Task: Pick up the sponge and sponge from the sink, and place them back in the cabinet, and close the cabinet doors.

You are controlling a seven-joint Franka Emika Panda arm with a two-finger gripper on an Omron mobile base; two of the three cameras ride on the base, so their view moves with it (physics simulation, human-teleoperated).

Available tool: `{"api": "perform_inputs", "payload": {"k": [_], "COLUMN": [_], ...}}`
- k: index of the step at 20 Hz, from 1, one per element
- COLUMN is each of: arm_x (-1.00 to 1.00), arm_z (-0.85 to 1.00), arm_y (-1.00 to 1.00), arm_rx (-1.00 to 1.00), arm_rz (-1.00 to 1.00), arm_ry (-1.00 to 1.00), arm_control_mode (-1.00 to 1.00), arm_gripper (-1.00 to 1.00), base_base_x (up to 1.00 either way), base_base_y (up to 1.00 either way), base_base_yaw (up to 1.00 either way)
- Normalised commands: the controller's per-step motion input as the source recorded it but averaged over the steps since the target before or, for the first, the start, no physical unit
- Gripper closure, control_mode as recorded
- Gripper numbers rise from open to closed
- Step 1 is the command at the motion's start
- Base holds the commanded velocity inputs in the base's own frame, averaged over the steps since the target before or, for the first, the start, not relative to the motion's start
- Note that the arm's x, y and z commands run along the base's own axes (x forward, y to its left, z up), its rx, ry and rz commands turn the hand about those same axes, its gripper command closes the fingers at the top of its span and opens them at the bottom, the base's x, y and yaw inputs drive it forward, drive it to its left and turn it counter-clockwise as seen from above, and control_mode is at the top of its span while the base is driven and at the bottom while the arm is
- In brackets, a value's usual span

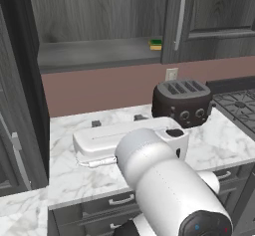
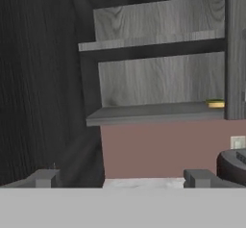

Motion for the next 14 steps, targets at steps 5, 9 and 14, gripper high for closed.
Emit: {"api": "perform_inputs", "payload": {"k": [5,9,14], "arm_x": [-0.2,-0.24,-0.24], "arm_z": [0.0,-0.01,-0.02], "arm_y": [0.19,0.2,0.2], "arm_rx": [0.0,0.0,0.0], "arm_rz": [0.07,0.08,0.07], "arm_ry": [0.02,0.02,0.02], "arm_control_mode": [-1.0,-1.0,-1.0], "arm_gripper": [-1.0,-1.0,-1.0], "base_base_x": [0.0,0.0,0.0], "base_base_y": [0.0,0.0,0.0], "base_base_yaw": [0.0,0.0,0.0]}}
